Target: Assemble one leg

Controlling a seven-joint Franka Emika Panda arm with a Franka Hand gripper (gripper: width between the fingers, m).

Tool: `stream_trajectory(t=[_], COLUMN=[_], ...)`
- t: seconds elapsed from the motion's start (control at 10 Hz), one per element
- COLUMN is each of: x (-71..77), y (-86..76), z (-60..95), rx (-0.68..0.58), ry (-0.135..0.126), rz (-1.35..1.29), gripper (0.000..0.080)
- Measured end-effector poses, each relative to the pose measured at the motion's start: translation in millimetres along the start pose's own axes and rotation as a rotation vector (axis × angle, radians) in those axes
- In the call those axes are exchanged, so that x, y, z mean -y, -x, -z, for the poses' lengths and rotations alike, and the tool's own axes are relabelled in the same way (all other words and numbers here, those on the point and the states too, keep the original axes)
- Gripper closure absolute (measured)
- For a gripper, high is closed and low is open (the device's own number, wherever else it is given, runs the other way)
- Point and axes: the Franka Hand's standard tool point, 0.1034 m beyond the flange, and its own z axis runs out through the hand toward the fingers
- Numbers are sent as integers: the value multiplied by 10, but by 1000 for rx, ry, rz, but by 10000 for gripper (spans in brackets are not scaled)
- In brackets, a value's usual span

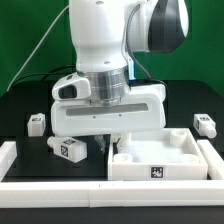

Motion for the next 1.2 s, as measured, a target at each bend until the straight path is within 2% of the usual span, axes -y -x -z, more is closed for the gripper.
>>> stream_trajectory(t=[0.1, 0.2, 0.3, 0.4, 0.5, 1.0, 1.1, 1.2], x=[2, 42, 80, 84, 86, 85, 83, 82], y=[-7, -108, -295, -417, -493, -518, -518, -518], z=[3, 20, 21, 11, 15, 11, 8, 8], rx=[-1, 1, -19, -32, -32, -16, -16, -16], ry=[0, 1, 6, 10, 6, 9, 10, 10], rz=[0, 12, 31, 39, 39, 23, 23, 23], gripper=[744, 744, 744, 744, 744, 744, 673, 673])
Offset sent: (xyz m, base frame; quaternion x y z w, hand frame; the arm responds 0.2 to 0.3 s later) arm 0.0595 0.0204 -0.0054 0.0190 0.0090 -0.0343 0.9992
